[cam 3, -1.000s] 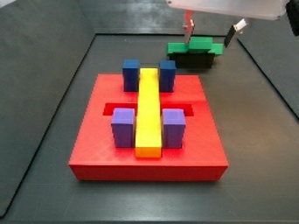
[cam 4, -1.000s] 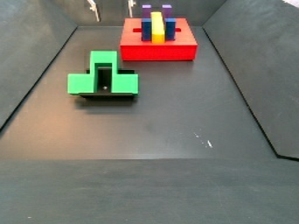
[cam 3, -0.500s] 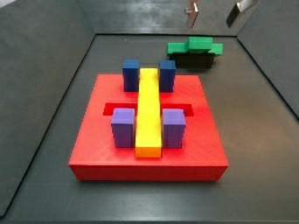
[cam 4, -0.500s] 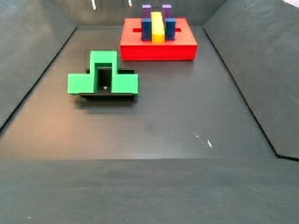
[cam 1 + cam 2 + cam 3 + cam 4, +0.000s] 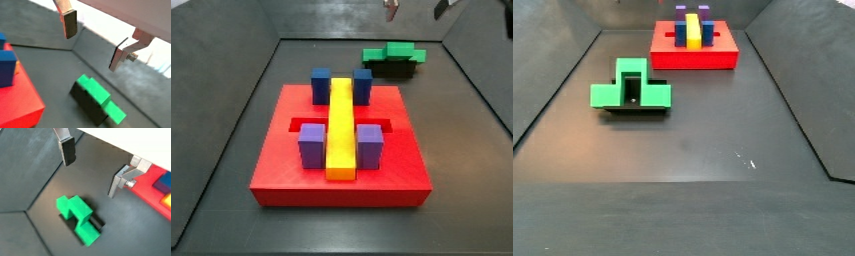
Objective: Pick up the green object. Move up. Place the green object on the fixture. Regrasp the green object. Move to above the board. Insert the green object.
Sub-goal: Regrasp the green object.
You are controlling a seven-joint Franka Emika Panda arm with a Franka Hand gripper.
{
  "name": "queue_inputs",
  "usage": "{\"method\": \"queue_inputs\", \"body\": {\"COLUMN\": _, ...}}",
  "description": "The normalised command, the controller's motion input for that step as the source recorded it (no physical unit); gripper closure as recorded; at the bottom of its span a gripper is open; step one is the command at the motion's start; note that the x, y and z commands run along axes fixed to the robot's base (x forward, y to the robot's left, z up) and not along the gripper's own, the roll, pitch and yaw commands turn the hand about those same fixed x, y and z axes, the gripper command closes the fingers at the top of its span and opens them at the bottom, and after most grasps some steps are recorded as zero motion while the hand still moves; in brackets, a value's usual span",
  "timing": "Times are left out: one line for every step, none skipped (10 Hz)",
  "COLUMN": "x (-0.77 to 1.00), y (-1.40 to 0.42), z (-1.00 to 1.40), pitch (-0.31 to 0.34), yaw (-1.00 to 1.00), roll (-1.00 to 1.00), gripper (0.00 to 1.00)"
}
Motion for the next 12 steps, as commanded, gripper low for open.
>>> {"method": "queue_inputs", "body": {"x": 0.00, "y": 0.00, "z": -0.04, "pitch": 0.234, "yaw": -0.66, "roll": 0.73, "gripper": 0.00}}
{"method": "queue_inputs", "body": {"x": 0.30, "y": 0.17, "z": -0.21, "pitch": 0.054, "yaw": -0.37, "roll": 0.33, "gripper": 0.00}}
{"method": "queue_inputs", "body": {"x": 0.53, "y": 0.40, "z": -0.33, "pitch": 0.023, "yaw": -0.19, "roll": 0.18, "gripper": 0.00}}
{"method": "queue_inputs", "body": {"x": 0.67, "y": 0.43, "z": -0.37, "pitch": 0.000, "yaw": -0.19, "roll": 0.20, "gripper": 0.00}}
{"method": "queue_inputs", "body": {"x": 0.76, "y": 0.51, "z": -0.35, "pitch": 0.023, "yaw": -0.08, "roll": 0.17, "gripper": 0.00}}
{"method": "queue_inputs", "body": {"x": 0.66, "y": 0.60, "z": -0.34, "pitch": 0.000, "yaw": 0.00, "roll": 0.05, "gripper": 0.00}}
{"method": "queue_inputs", "body": {"x": 0.50, "y": 0.46, "z": -0.37, "pitch": 0.000, "yaw": 0.05, "roll": 0.04, "gripper": 0.00}}
{"method": "queue_inputs", "body": {"x": 0.23, "y": 0.21, "z": -0.55, "pitch": 0.000, "yaw": 0.07, "roll": 0.00, "gripper": 0.00}}
{"method": "queue_inputs", "body": {"x": 0.10, "y": 0.15, "z": -0.56, "pitch": 0.000, "yaw": 0.02, "roll": -0.05, "gripper": 0.00}}
{"method": "queue_inputs", "body": {"x": 0.00, "y": 0.20, "z": -0.53, "pitch": 0.000, "yaw": 0.01, "roll": -0.04, "gripper": 0.00}}
{"method": "queue_inputs", "body": {"x": -0.01, "y": 0.24, "z": -0.58, "pitch": -0.131, "yaw": 0.07, "roll": -0.13, "gripper": 0.00}}
{"method": "queue_inputs", "body": {"x": 0.00, "y": 0.35, "z": -0.43, "pitch": -0.134, "yaw": 0.08, "roll": -0.20, "gripper": 0.00}}
